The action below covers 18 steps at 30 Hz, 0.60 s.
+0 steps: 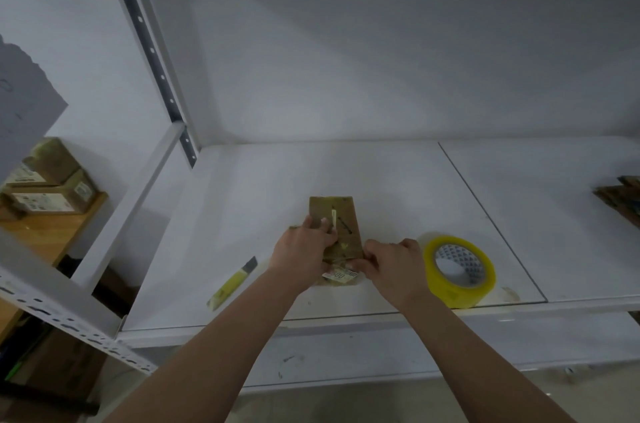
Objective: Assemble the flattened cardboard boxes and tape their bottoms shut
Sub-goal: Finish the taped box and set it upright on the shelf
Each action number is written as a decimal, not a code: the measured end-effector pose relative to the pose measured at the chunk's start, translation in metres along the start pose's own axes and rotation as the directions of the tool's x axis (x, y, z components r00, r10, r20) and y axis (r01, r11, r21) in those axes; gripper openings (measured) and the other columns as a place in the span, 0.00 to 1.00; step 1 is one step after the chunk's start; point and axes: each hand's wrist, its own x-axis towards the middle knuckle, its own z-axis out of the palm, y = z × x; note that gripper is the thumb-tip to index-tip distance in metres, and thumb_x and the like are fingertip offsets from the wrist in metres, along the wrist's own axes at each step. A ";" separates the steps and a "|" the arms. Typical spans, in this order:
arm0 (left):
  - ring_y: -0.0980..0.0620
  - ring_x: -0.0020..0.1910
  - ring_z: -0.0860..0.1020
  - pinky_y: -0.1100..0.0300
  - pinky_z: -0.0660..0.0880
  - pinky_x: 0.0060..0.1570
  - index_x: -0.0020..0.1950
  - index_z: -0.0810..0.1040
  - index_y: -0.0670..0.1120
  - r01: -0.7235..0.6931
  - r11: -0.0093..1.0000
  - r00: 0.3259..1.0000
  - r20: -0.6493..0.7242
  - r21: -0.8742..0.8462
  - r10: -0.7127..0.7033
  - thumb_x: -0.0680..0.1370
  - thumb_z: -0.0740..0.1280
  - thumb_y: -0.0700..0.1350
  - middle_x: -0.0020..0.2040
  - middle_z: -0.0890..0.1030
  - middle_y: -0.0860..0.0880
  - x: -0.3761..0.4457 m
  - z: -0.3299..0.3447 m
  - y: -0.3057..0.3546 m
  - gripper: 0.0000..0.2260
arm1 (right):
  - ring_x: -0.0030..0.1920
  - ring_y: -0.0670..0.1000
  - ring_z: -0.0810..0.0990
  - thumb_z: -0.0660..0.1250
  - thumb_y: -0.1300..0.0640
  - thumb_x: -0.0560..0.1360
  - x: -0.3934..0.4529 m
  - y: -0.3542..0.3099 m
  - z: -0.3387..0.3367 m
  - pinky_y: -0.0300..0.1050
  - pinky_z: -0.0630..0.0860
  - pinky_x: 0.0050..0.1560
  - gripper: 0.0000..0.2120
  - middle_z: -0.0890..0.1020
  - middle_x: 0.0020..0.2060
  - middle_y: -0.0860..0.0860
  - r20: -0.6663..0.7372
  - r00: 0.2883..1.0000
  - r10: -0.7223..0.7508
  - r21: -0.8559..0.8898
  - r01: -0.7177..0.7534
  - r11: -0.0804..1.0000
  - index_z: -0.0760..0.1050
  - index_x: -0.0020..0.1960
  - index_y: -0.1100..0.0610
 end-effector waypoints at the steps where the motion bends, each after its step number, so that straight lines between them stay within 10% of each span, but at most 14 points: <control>1: 0.48 0.78 0.54 0.51 0.66 0.68 0.77 0.59 0.55 0.008 0.999 1.000 -0.005 -0.044 -0.008 0.77 0.69 0.50 0.79 0.55 0.52 -0.001 0.001 -0.001 0.32 | 0.29 0.51 0.74 0.47 0.26 0.66 -0.001 0.001 -0.004 0.48 0.67 0.52 0.27 0.69 0.22 0.46 0.086 0.995 0.044 0.024 -0.046 0.999 0.66 0.34 0.50; 5: 0.47 0.73 0.63 0.51 0.69 0.65 0.73 0.66 0.54 0.048 0.964 0.999 -0.001 -0.261 -0.050 0.72 0.73 0.57 0.74 0.65 0.52 -0.006 -0.005 -0.005 0.32 | 0.40 0.52 0.80 0.35 0.31 0.70 -0.002 0.012 -0.014 0.47 0.64 0.54 0.36 0.82 0.34 0.48 0.060 0.989 0.133 0.017 -0.134 0.991 0.75 0.40 0.51; 8: 0.44 0.72 0.63 0.49 0.68 0.66 0.65 0.72 0.46 0.066 0.943 0.987 -0.114 -0.325 -0.109 0.73 0.69 0.63 0.66 0.71 0.45 -0.003 -0.010 0.010 0.28 | 0.47 0.54 0.82 0.48 0.43 0.80 -0.003 0.026 -0.012 0.47 0.65 0.53 0.21 0.84 0.43 0.50 0.056 0.979 0.197 -0.030 -0.195 0.980 0.76 0.50 0.51; 18: 0.32 0.75 0.35 0.33 0.52 0.71 0.79 0.39 0.49 0.247 0.965 0.968 -0.026 -0.094 -0.250 0.77 0.52 0.68 0.77 0.36 0.36 0.021 0.015 0.051 0.40 | 0.60 0.51 0.78 0.54 0.59 0.81 -0.015 0.021 0.002 0.44 0.69 0.58 0.15 0.81 0.58 0.49 0.260 0.917 0.303 0.054 -0.327 0.943 0.72 0.64 0.49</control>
